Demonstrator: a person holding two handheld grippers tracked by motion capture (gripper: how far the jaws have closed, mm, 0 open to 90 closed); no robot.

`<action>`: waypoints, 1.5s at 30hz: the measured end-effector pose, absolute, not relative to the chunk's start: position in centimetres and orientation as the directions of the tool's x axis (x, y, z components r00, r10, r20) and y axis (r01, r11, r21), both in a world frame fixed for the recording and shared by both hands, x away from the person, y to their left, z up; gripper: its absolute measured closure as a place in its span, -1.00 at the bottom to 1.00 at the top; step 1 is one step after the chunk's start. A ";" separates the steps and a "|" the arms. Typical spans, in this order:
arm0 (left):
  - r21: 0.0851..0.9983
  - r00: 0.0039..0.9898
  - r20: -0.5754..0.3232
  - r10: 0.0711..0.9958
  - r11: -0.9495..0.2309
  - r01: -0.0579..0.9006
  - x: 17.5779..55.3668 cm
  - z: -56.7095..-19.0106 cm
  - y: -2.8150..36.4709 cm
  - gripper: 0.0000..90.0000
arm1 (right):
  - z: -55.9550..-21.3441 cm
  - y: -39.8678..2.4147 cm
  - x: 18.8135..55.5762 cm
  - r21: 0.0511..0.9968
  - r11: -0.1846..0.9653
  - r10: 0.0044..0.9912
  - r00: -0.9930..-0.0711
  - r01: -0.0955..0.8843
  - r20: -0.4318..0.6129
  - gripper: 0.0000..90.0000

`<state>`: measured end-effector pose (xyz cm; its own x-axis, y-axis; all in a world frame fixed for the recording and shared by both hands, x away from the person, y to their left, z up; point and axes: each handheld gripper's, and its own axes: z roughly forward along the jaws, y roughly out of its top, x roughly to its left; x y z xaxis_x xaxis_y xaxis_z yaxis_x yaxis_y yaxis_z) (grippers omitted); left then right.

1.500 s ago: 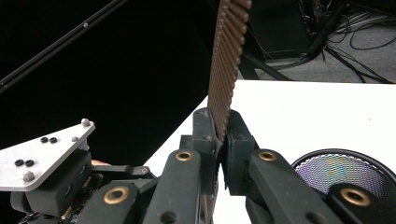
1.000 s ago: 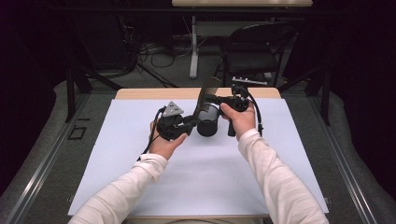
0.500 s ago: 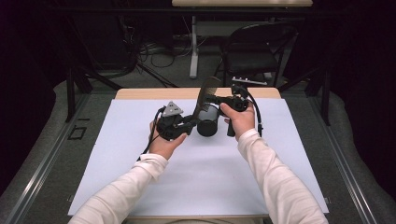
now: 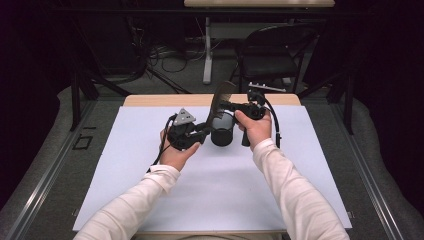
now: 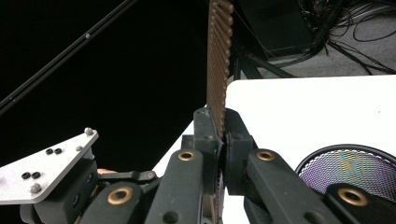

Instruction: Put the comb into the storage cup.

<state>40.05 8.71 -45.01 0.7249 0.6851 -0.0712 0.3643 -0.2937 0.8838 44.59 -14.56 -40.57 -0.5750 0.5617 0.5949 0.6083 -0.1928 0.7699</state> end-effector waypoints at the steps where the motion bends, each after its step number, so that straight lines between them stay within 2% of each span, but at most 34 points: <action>1: 0.884 0.725 -0.071 0.685 -0.294 0.364 40.0 -45.0 8.7 0.61 | -40.6 -14.5 44.6 0.770 -0.194 0.562 -0.575 0.607 0.595 0.94; 23: 0.892 0.724 -0.072 0.686 -0.281 0.354 40.0 -44.9 8.8 0.58 | -40.5 -14.3 44.4 0.783 -0.210 0.564 -0.582 0.586 0.586 0.94; 45: 0.903 0.717 -0.087 0.692 -0.249 0.350 40.0 -44.8 9.0 0.02 | -40.1 -14.6 44.3 0.815 -0.205 0.588 -0.597 0.543 0.546 0.94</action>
<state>40.01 8.95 -44.81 0.7170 0.6917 -0.0867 0.3497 -0.2492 0.9031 44.27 -14.60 -40.14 -0.5970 0.5882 0.5455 0.5425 -0.2049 0.8147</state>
